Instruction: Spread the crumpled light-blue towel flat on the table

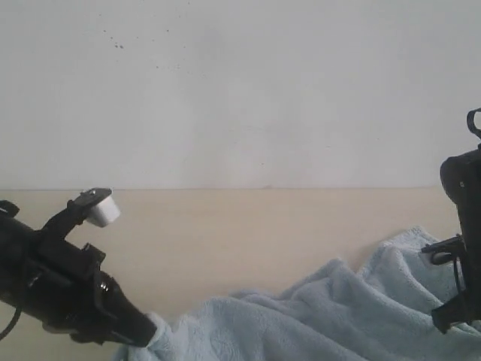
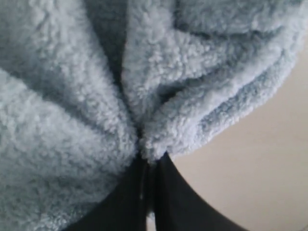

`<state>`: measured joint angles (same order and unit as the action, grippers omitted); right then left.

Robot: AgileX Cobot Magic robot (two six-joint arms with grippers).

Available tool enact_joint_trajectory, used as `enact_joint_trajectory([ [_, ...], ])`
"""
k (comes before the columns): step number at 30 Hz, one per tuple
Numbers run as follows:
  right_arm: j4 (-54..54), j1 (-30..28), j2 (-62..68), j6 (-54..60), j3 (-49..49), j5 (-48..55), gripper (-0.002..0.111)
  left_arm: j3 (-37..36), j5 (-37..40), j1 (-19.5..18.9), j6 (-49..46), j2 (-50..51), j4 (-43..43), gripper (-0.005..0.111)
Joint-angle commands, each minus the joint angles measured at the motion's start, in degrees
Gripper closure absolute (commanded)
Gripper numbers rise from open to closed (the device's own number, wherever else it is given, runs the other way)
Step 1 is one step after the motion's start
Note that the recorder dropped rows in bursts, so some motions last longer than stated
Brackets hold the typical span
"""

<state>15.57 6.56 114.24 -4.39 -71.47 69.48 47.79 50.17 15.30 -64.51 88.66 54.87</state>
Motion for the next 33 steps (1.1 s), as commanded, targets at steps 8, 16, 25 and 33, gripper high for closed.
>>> enact_joint_trajectory([
  [8, 1.23, -0.24, -9.44, 0.15, 2.80, 0.49, 0.055, -3.19, -2.19, -0.15, 3.66, 0.00, -3.54, 0.056],
  [16, 1.46, -0.24, -17.07, 1.47, 2.80, 0.49, 0.050, -2.48, -2.20, -0.52, 6.83, -0.13, -3.54, 0.040],
  [25, 1.10, -0.24, -19.68, 1.47, 2.80, 0.49, 0.050, -0.88, -11.09, -3.82, 15.21, -1.10, -9.83, 0.044],
  [33, -1.65, -0.24, -19.68, 0.50, 2.70, -7.32, 0.050, -1.03, -14.83, -4.78, 18.64, 3.11, -7.70, 0.037],
])
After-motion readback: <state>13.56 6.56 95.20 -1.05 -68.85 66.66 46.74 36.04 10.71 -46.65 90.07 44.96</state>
